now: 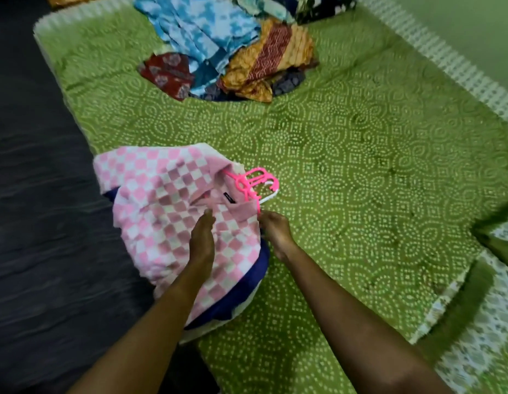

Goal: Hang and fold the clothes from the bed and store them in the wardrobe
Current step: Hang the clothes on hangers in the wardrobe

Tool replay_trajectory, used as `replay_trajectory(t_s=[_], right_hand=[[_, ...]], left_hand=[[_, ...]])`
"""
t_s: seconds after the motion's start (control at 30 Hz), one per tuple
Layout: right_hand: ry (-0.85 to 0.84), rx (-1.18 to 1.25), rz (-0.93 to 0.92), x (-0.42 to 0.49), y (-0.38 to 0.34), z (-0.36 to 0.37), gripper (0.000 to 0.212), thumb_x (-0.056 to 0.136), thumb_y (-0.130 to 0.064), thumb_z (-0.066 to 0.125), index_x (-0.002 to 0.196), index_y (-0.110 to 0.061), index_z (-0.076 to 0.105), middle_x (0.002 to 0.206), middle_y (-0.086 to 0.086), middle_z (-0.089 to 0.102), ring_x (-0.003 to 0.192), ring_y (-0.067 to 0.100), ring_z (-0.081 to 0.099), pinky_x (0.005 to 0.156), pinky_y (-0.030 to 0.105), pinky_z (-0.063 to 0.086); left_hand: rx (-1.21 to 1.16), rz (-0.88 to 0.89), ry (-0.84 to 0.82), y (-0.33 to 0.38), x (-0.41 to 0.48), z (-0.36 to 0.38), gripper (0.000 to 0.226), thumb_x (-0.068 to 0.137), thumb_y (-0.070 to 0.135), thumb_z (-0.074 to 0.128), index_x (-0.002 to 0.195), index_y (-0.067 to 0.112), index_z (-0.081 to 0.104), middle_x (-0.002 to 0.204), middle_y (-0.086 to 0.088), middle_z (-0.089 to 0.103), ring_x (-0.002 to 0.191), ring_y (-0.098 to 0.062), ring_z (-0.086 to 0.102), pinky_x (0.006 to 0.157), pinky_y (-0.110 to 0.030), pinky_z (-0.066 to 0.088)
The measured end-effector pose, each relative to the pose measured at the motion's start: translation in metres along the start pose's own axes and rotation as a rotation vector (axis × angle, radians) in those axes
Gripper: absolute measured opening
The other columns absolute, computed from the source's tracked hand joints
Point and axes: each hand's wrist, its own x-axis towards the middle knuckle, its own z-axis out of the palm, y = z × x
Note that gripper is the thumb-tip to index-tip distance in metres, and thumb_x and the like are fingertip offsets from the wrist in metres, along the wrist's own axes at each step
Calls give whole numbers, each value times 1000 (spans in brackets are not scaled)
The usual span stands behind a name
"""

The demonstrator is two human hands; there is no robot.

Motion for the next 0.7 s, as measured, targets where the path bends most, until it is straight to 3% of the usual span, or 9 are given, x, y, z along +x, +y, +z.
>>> replay_trajectory(t_s=[0.1, 0.2, 0.3, 0.37, 0.53, 0.7], right_hand=[[31, -83, 11, 31, 28, 3, 19, 91, -8, 53, 100, 2, 67, 94, 9, 68, 81, 21, 59, 73, 36, 51], [53, -238, 0, 53, 44, 11, 17, 87, -9, 58, 92, 7, 62, 82, 13, 62, 77, 21, 53, 66, 32, 44], [82, -358, -37, 62, 49, 21, 5, 85, -8, 61, 85, -3, 62, 80, 12, 57, 79, 19, 50, 71, 32, 42], [101, -494, -94, 66, 50, 26, 17, 80, -9, 66, 70, -10, 52, 75, 11, 54, 74, 20, 49, 66, 28, 36], [127, -843, -100, 70, 48, 27, 22, 86, -12, 59, 108, -9, 56, 113, 14, 59, 104, 30, 57, 80, 34, 46], [115, -857, -154, 66, 42, 30, 33, 84, -16, 61, 114, -4, 55, 116, 16, 57, 106, 32, 55, 79, 34, 45]], left_hand=[[29, -54, -13, -16, 20, 2, 44, 100, 35, 33, 139, 16, 43, 142, -3, 44, 128, -20, 40, 99, -28, 29], [32, -92, -13, -27, 36, -1, 43, 100, 37, 33, 137, 18, 44, 141, -3, 45, 125, -19, 42, 95, -27, 30], [47, -120, -8, -37, 46, -4, 45, 99, 42, 33, 136, 19, 45, 140, -2, 47, 122, -17, 43, 93, -28, 29], [57, -135, -8, -41, 50, -5, 48, 98, 45, 31, 137, 20, 43, 141, -2, 45, 128, -22, 40, 94, -31, 28], [81, -113, 25, -49, 55, -3, 48, 99, 44, 30, 134, 15, 46, 136, -5, 49, 124, -18, 42, 92, -28, 30], [77, -100, 42, -47, 53, 5, 47, 99, 42, 29, 134, 15, 46, 136, -5, 49, 127, -21, 42, 94, -27, 30]])
